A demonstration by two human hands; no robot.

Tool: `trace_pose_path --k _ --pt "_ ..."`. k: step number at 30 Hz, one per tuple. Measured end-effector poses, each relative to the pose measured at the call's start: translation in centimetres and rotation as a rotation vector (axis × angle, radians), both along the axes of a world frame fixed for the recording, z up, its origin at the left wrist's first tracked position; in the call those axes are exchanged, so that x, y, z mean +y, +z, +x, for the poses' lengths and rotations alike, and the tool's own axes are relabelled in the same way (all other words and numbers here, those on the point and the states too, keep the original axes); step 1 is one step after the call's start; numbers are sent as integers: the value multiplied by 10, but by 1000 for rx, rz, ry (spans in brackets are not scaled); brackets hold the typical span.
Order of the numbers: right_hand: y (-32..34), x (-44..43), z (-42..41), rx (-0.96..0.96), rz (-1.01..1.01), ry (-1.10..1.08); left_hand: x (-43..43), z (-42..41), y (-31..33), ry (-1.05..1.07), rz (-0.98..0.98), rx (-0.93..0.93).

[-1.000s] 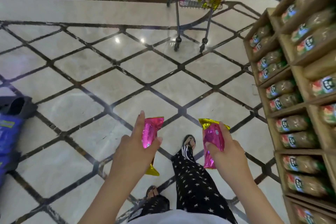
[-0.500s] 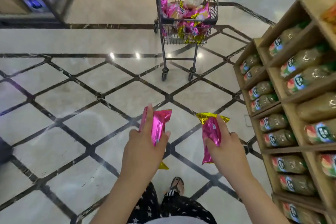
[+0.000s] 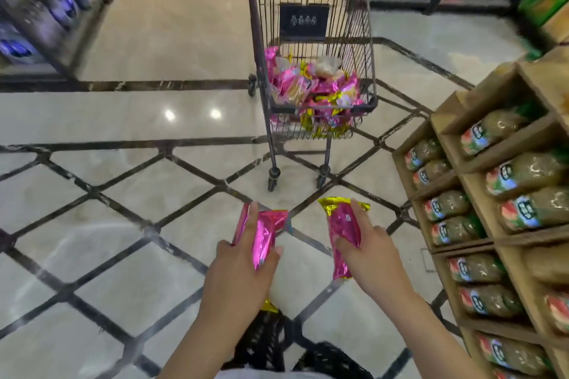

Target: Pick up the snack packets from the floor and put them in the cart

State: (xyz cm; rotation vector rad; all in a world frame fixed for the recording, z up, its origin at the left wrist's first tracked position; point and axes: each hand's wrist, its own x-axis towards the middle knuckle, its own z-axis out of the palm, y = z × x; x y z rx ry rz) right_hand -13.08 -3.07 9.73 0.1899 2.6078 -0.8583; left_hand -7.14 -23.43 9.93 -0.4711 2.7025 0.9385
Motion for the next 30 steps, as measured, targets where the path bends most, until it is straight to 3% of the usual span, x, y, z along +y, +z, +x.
trace_pose_path --k 5,11,18,23,30 --pt "8 -49 -80 51 -165 -85 -33 -85 3 -67 -5 22" --pt "-13 -50 -153 -116 -345 -225 -42 -187 -17 -69 -8 18" --pt "-17 -13 -318 -17 -368 -312 -24 -334 -16 -84 -63 16" --pt "-10 -4 -417 -37 -349 -260 -6 -443 14 -84 -57 23" --pt "-7 -7 -526 2 -220 -176 -11 -539 9 -64 -39 54"
